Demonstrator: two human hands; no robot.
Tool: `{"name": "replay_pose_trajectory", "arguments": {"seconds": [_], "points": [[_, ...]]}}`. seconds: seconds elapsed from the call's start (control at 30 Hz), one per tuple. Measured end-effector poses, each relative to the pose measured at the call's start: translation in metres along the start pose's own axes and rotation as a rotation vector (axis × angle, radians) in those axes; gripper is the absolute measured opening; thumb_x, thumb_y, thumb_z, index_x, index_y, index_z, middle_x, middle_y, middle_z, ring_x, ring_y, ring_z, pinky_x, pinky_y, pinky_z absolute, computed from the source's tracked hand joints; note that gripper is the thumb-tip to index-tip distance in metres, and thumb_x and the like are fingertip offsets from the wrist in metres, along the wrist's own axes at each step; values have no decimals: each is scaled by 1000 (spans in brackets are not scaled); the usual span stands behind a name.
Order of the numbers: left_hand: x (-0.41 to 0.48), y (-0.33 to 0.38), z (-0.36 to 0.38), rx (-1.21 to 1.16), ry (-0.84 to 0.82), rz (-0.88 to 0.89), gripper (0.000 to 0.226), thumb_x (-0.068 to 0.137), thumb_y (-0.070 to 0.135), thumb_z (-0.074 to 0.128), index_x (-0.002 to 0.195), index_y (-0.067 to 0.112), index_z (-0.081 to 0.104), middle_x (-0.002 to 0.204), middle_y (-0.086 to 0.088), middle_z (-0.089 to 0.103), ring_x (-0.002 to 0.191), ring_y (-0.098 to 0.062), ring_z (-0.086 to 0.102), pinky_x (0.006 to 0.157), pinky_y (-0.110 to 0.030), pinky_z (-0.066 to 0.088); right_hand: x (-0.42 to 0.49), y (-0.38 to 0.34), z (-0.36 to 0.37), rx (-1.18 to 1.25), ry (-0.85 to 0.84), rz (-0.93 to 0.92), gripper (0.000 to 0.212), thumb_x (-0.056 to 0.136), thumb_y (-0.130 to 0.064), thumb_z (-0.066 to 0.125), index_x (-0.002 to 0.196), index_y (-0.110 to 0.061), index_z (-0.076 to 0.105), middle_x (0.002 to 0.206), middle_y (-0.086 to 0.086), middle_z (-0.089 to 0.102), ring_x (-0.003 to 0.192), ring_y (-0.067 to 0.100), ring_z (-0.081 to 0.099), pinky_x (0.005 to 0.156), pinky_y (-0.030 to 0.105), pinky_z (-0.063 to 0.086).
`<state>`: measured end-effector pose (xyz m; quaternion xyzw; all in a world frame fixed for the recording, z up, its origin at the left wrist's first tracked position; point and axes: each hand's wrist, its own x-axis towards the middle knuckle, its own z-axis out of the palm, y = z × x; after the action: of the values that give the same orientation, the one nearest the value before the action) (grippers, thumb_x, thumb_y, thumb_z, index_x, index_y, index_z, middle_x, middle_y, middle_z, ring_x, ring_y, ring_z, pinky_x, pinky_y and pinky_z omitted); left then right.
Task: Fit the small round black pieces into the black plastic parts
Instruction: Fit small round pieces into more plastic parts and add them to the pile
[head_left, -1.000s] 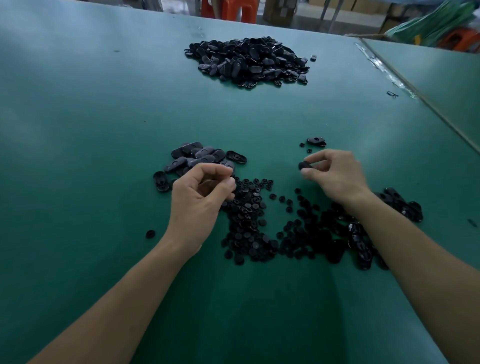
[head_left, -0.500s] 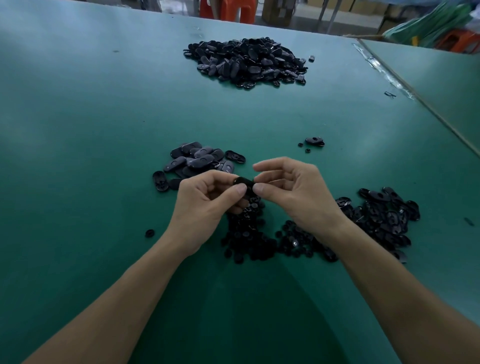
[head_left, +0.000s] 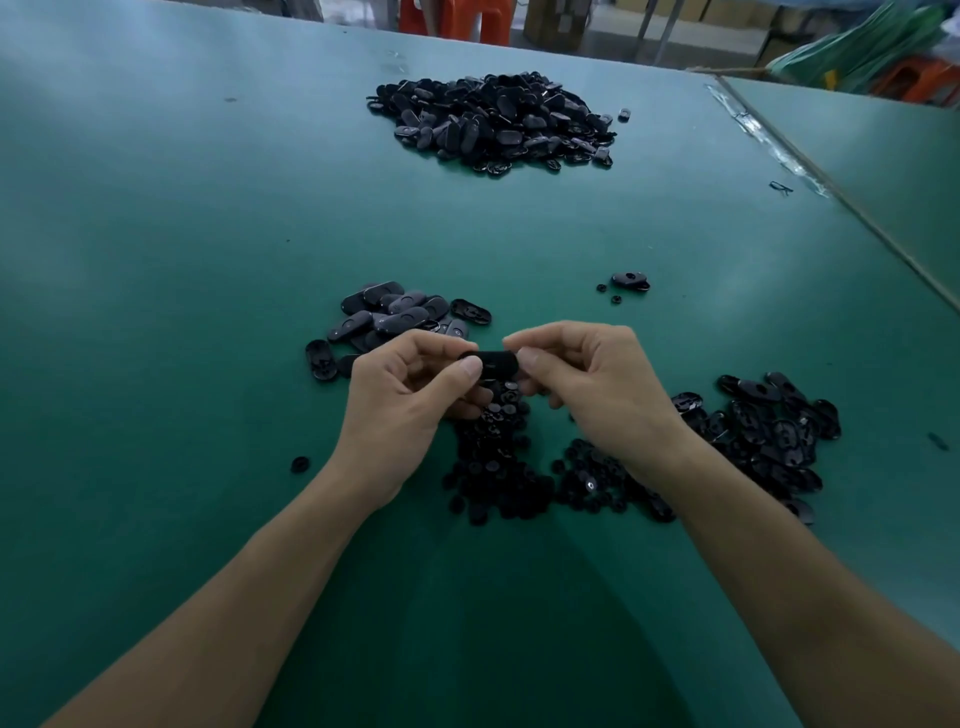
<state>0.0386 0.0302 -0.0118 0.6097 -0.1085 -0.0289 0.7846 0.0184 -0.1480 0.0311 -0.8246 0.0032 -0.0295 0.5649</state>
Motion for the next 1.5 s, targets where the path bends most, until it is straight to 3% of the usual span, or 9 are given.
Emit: {"name": "replay_pose_trajectory", "arguments": {"seconds": [0.1,0.17,0.27,0.6,0.9,1.03,1.27,1.4,1.5], "points": [[1,-1,0,-45,35,-11,9,93,-1,65,90,7,64,74,-5,72,67,-20,73,61,-23,57,4,6,-3,-297,80,-1,16,95,-18,65,105,-24,74,87,-11,72,77,1,66,76,13,50],[2,-2,0,-66,49,-14,9,93,-1,64,90,7,63,74,-5,71,68,-21,73,61,-24,57,4,9,-4,-536,9,-13,21,93,-25,68,114,-25,72,94,-10,67,79,4,61,81,19,49],[2,-1,0,-82,66,-10,10,94,-1,62,88,8,61,72,-3,71,69,-20,73,61,-23,56,2,13,-3,-676,-113,-17,23,91,-35,69,114,-31,70,94,-7,56,84,10,54,85,30,49],[1,2,3,-77,85,-8,15,93,-4,64,98,10,66,79,-5,74,71,-18,73,64,-22,57,5,5,3,-777,-138,-73,12,94,-32,65,102,-25,72,93,-5,55,90,20,58,86,40,51],[0,3,5,-68,94,-20,15,91,-7,63,98,5,70,85,-8,75,77,-22,75,68,-22,57,8,7,3,-707,-65,-94,5,88,-21,69,91,-22,73,85,-4,71,80,14,66,80,36,57],[0,3,4,-74,97,-18,16,91,-7,63,98,6,69,85,-8,75,77,-21,75,68,-22,57,6,8,1,-622,-7,-100,7,87,-13,68,90,-19,72,81,-7,69,78,9,65,79,35,57],[0,2,4,-73,96,-21,16,91,-7,64,98,7,70,87,-9,76,77,-21,75,67,-23,58,4,5,-1,-630,-52,-100,15,85,-9,64,88,-21,72,75,-12,65,71,1,61,74,30,57],[0,3,4,-74,93,-20,16,92,-7,63,98,6,69,85,-9,75,77,-21,74,67,-23,58,5,9,-3,-681,-44,-81,19,87,-11,62,102,-17,72,81,-7,67,78,10,63,78,37,57],[0,3,4,-73,98,-19,16,92,-7,63,98,6,69,85,-8,75,77,-21,74,67,-23,58,7,9,-3,-754,-68,-69,23,90,-25,67,112,-17,70,94,-2,68,87,16,64,84,40,56]]}}
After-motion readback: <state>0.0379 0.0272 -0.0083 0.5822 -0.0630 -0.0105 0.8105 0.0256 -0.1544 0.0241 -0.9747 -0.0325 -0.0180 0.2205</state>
